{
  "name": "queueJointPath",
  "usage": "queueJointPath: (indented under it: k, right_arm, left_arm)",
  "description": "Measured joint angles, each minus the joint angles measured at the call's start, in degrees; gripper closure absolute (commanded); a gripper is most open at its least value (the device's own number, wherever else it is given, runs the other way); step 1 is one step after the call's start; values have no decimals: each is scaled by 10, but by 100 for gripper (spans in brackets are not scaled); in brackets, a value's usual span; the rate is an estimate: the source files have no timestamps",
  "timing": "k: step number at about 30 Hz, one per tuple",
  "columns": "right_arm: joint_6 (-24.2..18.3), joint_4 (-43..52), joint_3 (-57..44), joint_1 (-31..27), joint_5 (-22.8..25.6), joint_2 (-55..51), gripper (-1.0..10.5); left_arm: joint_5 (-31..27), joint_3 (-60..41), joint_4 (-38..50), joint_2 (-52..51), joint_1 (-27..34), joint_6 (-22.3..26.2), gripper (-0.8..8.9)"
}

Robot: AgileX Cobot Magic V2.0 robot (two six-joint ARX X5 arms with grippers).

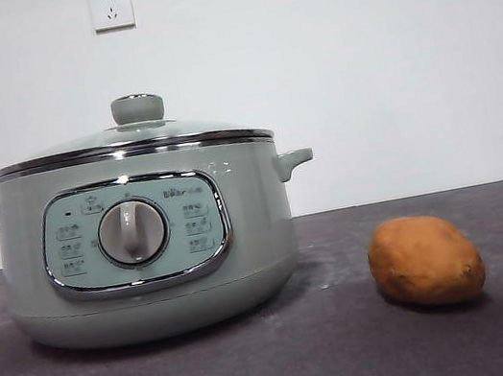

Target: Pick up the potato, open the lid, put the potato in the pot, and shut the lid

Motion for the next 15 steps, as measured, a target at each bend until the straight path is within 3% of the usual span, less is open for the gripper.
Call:
queueJointPath:
  k: [11, 15]
  right_arm:
    - [-104, -96, 185, 0, 0, 172, 948]
    - [-135, -149, 240, 0, -38, 227, 945]
  left_arm:
    - [50, 164, -101, 183, 0, 97, 818]
    - [96, 215, -132, 252, 0, 116, 817]
